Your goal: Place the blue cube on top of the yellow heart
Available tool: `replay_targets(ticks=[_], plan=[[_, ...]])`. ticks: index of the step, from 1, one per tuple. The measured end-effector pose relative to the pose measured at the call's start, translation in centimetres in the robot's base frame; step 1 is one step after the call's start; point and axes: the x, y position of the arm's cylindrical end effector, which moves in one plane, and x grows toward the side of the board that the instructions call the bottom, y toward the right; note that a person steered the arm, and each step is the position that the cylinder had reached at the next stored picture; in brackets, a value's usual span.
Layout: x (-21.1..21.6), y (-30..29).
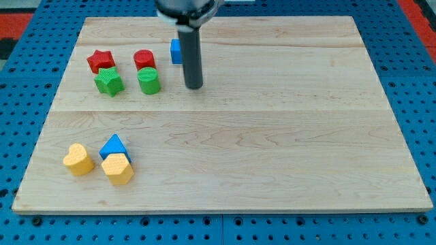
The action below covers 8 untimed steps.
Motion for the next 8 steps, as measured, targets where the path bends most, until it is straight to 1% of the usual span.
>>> replay_targets(ticks=[1, 2, 3, 5, 8], plan=[[-6.9, 0.8], [-9.6, -1.7], [-8.5, -4.3], [-5.8, -5.6], [1.9, -4.8]])
